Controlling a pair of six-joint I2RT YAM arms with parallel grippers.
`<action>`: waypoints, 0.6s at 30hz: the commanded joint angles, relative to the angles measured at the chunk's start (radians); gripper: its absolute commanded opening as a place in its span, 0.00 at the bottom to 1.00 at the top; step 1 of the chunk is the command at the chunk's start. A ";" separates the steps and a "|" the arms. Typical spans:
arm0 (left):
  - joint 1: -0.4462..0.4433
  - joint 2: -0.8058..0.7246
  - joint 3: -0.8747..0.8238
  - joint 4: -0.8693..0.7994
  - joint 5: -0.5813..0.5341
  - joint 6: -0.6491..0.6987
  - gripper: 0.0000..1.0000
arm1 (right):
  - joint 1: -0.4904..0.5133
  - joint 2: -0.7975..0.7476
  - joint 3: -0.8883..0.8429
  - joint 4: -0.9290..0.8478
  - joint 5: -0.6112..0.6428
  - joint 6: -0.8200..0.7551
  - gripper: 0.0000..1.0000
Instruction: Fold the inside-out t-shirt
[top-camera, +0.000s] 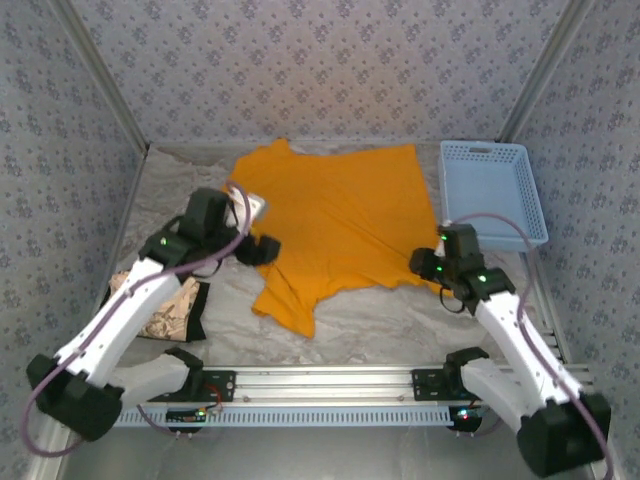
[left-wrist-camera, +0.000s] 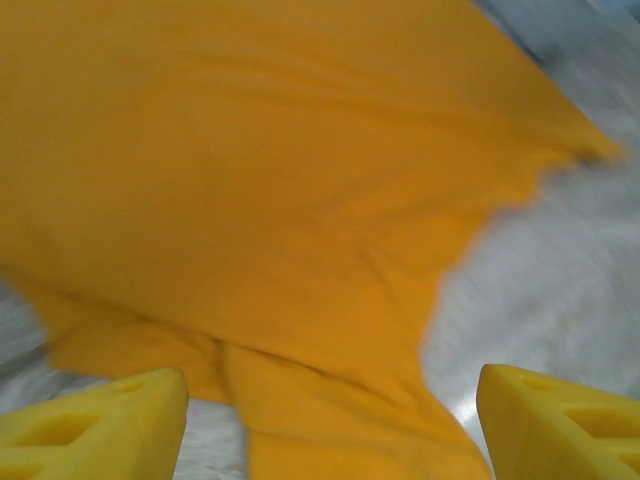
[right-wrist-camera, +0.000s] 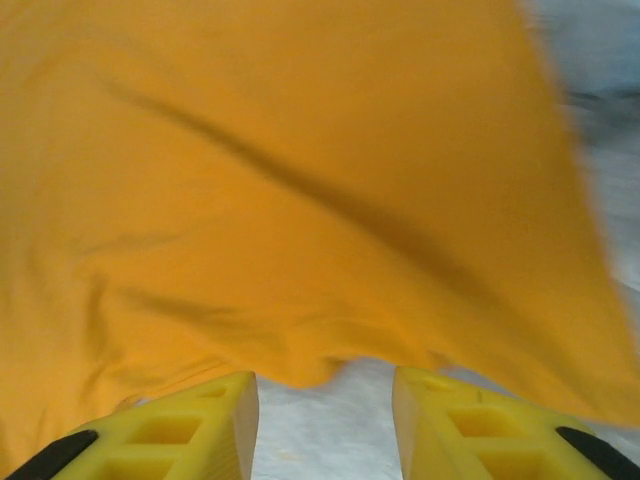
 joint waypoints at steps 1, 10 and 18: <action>0.104 0.116 0.058 -0.055 -0.067 -0.238 0.69 | 0.209 0.135 0.086 0.154 -0.062 -0.151 0.45; 0.234 0.413 0.149 0.005 -0.096 -0.344 0.44 | 0.665 0.686 0.435 0.297 -0.003 -0.320 0.55; 0.227 0.601 0.114 0.018 0.008 -0.350 0.21 | 0.791 1.045 0.719 0.255 -0.111 -0.356 0.56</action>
